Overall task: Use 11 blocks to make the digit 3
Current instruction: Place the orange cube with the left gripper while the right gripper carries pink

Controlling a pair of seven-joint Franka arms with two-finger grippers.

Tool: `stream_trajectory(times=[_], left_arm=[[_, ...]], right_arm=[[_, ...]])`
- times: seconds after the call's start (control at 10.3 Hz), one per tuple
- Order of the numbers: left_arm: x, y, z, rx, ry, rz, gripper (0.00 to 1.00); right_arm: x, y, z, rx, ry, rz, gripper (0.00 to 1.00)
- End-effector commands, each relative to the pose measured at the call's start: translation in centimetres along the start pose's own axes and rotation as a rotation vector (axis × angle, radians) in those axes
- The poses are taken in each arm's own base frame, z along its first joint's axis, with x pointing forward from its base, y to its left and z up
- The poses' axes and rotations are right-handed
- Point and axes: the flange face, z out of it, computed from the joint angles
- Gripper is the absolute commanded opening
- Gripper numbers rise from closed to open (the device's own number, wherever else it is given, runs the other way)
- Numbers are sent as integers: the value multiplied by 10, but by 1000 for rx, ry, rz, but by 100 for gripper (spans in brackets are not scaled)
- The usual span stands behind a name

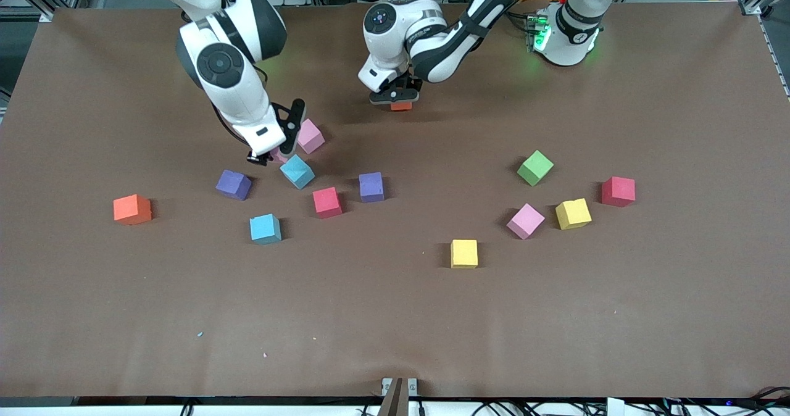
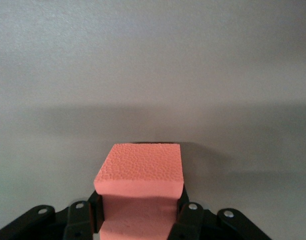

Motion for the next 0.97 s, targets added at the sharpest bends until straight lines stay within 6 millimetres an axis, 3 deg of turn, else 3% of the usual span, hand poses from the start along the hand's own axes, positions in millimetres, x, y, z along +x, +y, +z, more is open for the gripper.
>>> stream_trajectory(times=[0.0,0.49,0.88], left_arm=[[8,13,4,-10,10,33,0],[37,20,11,-7,65,64,0],[37,24,12,-7,75,78,0]], right_arm=[[-14,-12,-4,-20,-5,-71,40],[-11,-12,1,-29,-22,-89,40],[-10,-11,1,-30,-21,-91,40]])
